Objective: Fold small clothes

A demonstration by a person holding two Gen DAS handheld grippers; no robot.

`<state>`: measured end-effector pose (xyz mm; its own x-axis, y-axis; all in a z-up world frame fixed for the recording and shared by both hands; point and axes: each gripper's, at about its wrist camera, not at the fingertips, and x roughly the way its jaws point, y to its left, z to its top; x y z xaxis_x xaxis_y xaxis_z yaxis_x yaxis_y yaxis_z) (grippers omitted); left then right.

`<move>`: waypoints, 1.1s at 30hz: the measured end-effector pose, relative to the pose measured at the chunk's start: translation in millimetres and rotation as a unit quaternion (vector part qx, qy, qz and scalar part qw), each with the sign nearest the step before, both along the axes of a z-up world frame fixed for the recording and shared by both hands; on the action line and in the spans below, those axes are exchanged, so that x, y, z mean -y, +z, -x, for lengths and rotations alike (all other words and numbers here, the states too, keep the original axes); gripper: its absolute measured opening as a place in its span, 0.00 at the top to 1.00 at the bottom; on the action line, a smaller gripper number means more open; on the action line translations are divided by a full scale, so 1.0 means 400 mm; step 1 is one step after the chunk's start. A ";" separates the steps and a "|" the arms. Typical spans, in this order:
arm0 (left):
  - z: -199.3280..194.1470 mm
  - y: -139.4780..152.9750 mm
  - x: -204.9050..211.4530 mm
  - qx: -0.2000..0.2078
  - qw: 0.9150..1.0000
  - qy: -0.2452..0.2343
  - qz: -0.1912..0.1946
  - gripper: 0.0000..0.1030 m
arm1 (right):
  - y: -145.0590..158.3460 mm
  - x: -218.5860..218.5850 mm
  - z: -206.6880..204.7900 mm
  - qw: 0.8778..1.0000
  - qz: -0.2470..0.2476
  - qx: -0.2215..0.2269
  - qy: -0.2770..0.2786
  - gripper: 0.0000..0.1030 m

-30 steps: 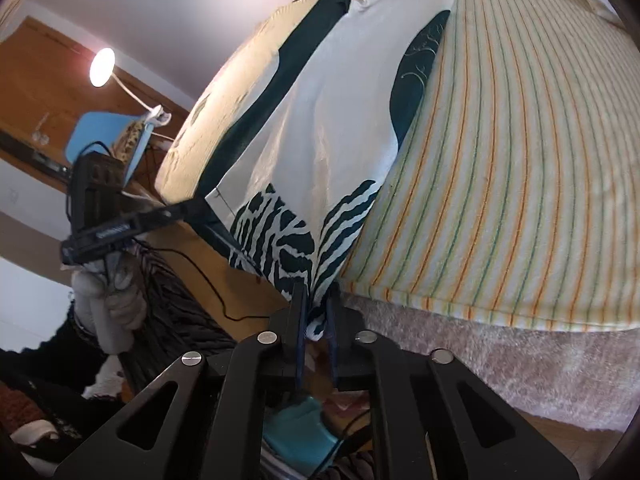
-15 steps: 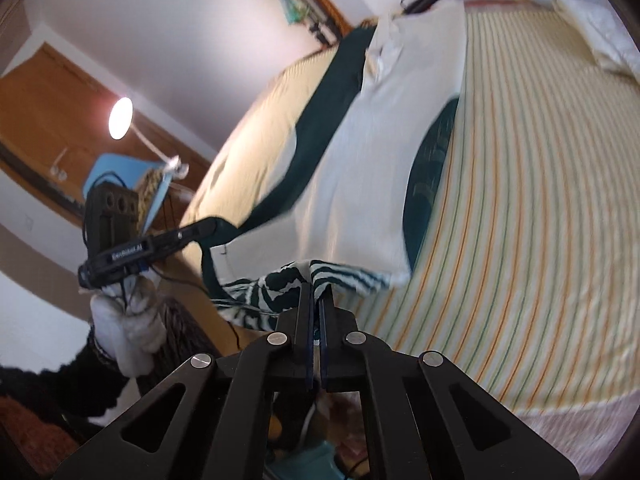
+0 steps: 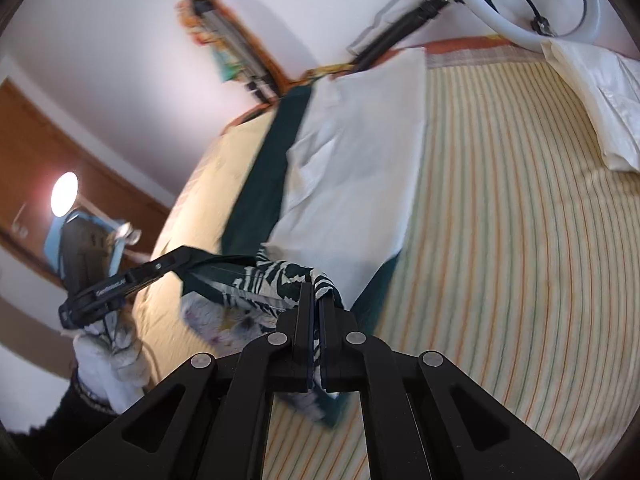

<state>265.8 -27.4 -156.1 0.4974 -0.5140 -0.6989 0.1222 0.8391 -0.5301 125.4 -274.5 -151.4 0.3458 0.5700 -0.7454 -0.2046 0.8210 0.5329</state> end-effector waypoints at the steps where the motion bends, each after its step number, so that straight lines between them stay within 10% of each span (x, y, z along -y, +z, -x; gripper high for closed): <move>1: -0.011 -0.007 0.001 -0.001 1.000 0.002 -0.002 1.00 | -0.008 -0.002 -0.015 1.000 0.003 -0.003 -0.002 0.99; 13: -0.086 -0.012 0.000 0.027 0.998 0.025 -0.042 0.98 | -0.027 -0.006 -0.130 0.999 0.021 -0.022 -0.009 0.94; 18: -0.080 0.020 -0.025 0.051 0.997 0.038 -0.038 0.50 | 0.011 0.019 -0.112 0.999 0.030 0.003 -0.027 0.81; 33: -0.105 0.080 -0.019 0.073 0.993 0.020 -0.087 0.50 | 0.027 -0.043 -0.075 0.990 0.122 0.060 0.021 0.81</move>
<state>307.9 -19.8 -124.3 0.6180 -0.3690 -0.6942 0.1522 0.9225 -0.3548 155.5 -257.4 -140.8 0.4199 0.3928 -0.8182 -0.2901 0.9123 0.2891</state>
